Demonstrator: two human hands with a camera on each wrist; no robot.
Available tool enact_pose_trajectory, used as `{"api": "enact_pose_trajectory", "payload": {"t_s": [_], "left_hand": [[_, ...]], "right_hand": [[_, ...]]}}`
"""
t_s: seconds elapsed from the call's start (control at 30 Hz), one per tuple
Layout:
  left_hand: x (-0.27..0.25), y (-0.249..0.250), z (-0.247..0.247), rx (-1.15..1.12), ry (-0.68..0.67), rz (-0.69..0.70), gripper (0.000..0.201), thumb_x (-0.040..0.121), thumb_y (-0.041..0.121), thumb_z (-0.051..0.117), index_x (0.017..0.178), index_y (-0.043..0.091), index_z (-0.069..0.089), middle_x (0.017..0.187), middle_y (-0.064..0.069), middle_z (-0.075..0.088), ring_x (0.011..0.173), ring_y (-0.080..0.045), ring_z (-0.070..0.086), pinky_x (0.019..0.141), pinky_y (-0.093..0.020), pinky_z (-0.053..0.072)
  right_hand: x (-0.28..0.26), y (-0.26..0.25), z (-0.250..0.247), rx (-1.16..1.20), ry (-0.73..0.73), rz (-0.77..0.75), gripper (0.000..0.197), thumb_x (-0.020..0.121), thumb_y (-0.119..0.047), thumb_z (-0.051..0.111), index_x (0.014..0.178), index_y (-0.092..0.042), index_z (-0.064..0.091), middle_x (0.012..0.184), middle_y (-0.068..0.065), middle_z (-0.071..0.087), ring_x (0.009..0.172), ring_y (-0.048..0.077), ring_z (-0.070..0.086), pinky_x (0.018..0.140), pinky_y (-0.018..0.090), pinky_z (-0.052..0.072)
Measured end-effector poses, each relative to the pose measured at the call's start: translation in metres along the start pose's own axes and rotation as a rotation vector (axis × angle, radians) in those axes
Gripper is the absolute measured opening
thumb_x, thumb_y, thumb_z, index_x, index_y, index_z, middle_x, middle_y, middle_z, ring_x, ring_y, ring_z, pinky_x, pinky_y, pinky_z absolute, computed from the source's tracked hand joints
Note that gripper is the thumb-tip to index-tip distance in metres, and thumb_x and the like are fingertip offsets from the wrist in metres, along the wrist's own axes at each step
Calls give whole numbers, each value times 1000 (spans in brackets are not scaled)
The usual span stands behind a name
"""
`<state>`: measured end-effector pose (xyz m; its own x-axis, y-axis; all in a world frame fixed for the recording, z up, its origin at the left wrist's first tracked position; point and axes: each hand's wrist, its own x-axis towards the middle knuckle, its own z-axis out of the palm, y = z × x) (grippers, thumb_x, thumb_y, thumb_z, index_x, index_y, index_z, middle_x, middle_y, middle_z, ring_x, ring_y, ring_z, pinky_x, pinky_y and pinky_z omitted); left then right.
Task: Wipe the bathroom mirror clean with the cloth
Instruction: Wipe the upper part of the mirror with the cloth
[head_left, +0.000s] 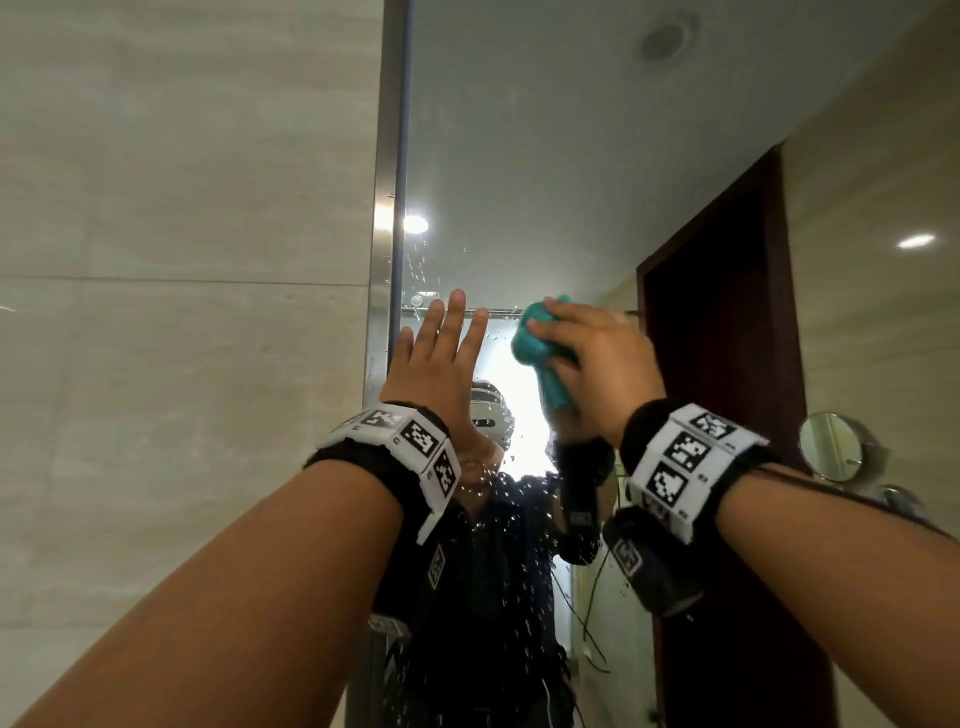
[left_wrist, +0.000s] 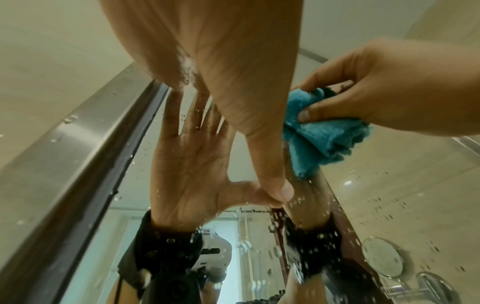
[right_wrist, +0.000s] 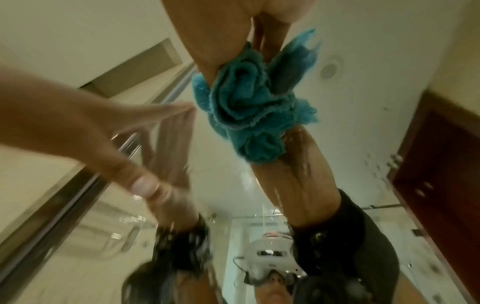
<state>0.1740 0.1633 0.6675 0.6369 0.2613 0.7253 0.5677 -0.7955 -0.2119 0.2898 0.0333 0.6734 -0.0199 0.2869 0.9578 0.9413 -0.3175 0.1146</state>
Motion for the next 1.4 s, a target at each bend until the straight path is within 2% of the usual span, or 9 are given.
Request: {"api": "enact_pose_trajectory", "payload": {"t_s": [0.07,0.23,0.43,0.6,0.73,0.87,1.13,1.33,1.4], "left_hand": [[0,0,0,-1,0,1,140,61,67,72,142,20,-31,147,-5,-40,139,-24,-29,116,-43,-8],[-1,0,-1,3,-1,-2,141,60,68,72,141,20,-32,147,-4,-40,139,-25,-29,115,-43,-9],[-2,1,-2,13,-5,-4,140,60,69,71,142,19,-31,148,-6,-39,139,-26,-29,114,-43,-8],[-1,2,-1,21,3,-18,141,60,68,72,142,19,-31,147,-5,-39,139,-25,-29,113,-42,-9],[1,1,3,12,17,-25,142,58,69,72,141,20,-33,147,-4,-40,139,-24,-30,114,-42,-9],[0,3,3,21,13,-29,142,58,70,72,141,19,-33,147,-5,-40,139,-25,-29,116,-44,-6],[0,1,2,-2,16,-21,143,57,69,73,141,20,-32,146,-3,-41,138,-23,-32,114,-42,-10],[0,1,4,-12,40,-21,144,56,70,73,140,21,-34,146,-3,-41,138,-22,-31,114,-41,-9],[-1,2,3,-12,36,-21,145,56,69,74,141,21,-33,147,-3,-41,138,-22,-31,114,-41,-10]], "right_hand": [[-9,-3,0,14,-84,-118,30,85,-20,66,115,-25,66,131,1,57,103,31,56,92,38,42],[24,10,-19,235,45,204,31,88,-24,62,117,-15,59,101,-16,43,96,0,52,78,-7,28],[-2,-12,-5,-113,-201,-193,33,92,-28,55,124,-22,61,116,7,53,106,27,50,91,34,40],[44,8,-14,10,26,135,32,91,-20,55,122,-23,62,119,6,51,110,24,47,92,26,34],[5,-5,2,-76,-102,-80,40,90,-17,58,129,-26,56,141,2,46,125,27,44,105,36,34],[-12,-1,-7,-78,-280,-95,51,92,-50,47,140,-31,41,155,-9,20,138,15,25,111,30,22],[46,9,-21,44,32,106,41,88,-14,58,127,-23,54,124,5,59,112,22,55,95,29,40],[13,-1,-1,-49,-249,-168,51,92,-8,52,138,-29,45,145,-2,42,132,20,40,109,35,34],[40,12,-8,45,-135,-34,43,91,-17,48,132,-25,52,136,6,51,125,27,47,106,40,37]]}}
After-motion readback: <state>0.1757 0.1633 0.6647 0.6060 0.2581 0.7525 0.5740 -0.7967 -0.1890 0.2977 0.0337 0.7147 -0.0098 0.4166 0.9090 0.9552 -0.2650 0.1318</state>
